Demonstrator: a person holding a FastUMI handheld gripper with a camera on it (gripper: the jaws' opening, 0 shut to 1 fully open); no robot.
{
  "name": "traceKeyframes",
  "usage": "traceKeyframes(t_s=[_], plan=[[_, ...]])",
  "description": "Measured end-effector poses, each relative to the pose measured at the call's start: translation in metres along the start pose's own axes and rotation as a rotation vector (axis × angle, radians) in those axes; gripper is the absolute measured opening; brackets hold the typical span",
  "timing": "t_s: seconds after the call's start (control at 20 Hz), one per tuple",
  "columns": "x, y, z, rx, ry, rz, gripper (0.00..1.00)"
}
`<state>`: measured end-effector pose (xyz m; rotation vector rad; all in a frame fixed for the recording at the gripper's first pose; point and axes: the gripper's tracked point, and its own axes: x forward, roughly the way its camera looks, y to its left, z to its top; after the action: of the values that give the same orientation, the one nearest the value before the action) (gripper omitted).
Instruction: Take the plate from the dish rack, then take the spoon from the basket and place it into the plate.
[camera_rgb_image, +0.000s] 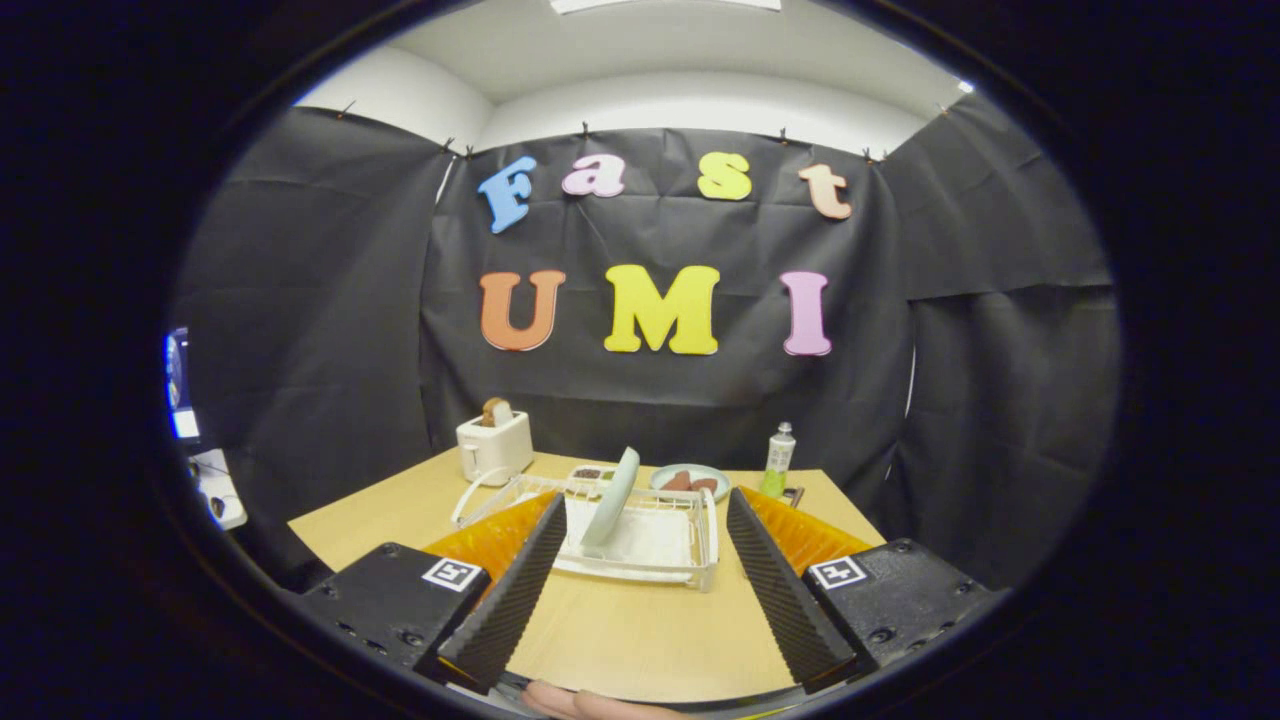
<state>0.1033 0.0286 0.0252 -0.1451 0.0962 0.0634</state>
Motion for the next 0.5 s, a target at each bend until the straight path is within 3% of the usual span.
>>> traceKeyframes(t_s=[0.2,0.5], plan=[[0.054,0.017,0.024,-0.017,0.12,0.017,1.0],[0.144,0.031,0.017,0.043,0.454,0.009,1.0]])
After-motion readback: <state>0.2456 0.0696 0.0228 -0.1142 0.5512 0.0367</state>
